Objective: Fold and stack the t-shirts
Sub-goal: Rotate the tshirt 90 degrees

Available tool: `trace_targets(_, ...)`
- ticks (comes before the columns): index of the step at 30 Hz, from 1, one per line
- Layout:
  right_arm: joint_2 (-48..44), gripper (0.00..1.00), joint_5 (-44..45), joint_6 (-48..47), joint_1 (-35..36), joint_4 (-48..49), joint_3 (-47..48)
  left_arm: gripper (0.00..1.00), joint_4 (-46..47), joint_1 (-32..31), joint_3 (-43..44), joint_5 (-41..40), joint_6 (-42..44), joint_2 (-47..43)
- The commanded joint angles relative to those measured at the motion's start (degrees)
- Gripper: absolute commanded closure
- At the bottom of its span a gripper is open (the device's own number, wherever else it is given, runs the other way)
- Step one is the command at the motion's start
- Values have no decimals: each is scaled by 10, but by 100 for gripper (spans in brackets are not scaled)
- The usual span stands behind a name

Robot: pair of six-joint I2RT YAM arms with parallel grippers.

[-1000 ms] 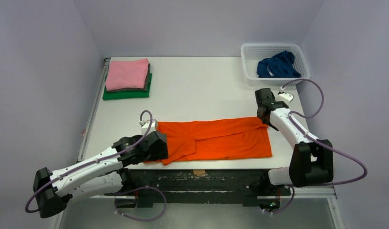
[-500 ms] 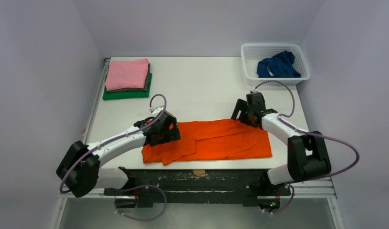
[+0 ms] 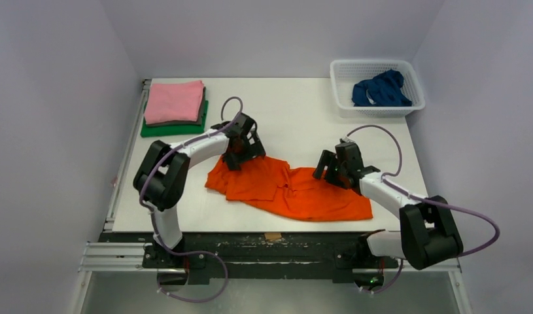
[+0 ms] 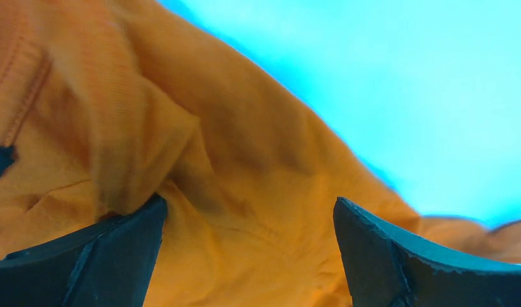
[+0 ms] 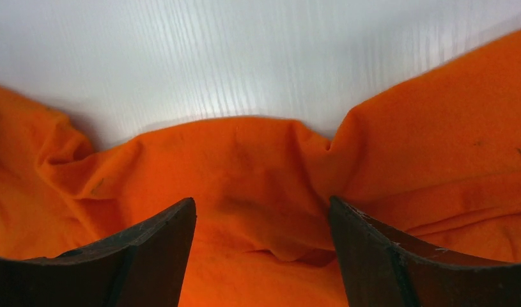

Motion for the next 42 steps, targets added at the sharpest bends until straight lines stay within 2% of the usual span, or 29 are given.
trace_targets(1, -58, 25, -20, 49, 29, -45, -45, 0, 24, 17, 114, 89, -38, 119)
trace_targets(6, -91, 25, -38, 85, 74, -59, -58, 0, -50, 26, 311, 127, -42, 252)
trace_targets(8, -87, 25, -53, 92, 95, -59, -53, 0, -118, 28, 386, 122, -53, 283)
trace_targets(10, -76, 25, -74, 99, 113, -54, -47, 0, -74, 28, 395, 138, -48, 290)
trace_targets(12, -59, 24, -90, 105, 133, -48, -41, 0, -38, 35, 408, 199, -60, 314)
trace_targets(19, -22, 24, -108, 122, 232, -37, -15, 0, -74, 42, 608, 236, -81, 431)
trace_targets(27, 44, 24, -112, 104, 318, -32, 56, 0, 35, 45, 689, 281, -139, 508)
trace_targets(31, 24, 24, -52, 106, 325, -75, 79, 0, 65, 49, 723, 296, -140, 538)
trace_targets(34, -24, 22, 53, 120, 326, -153, 89, 0, 88, 58, 724, 323, -134, 529)
trace_targets(37, -74, 20, 146, 142, 325, -233, 106, 0, 77, 65, 733, 338, -89, 477)
trace_targets(40, -111, 19, 213, 143, 325, -275, 126, 0, 53, 61, 666, 359, 21, 353)
trace_targets(42, -123, 18, 239, 131, 325, -279, 136, 0, 19, 55, 582, 327, 96, 243)
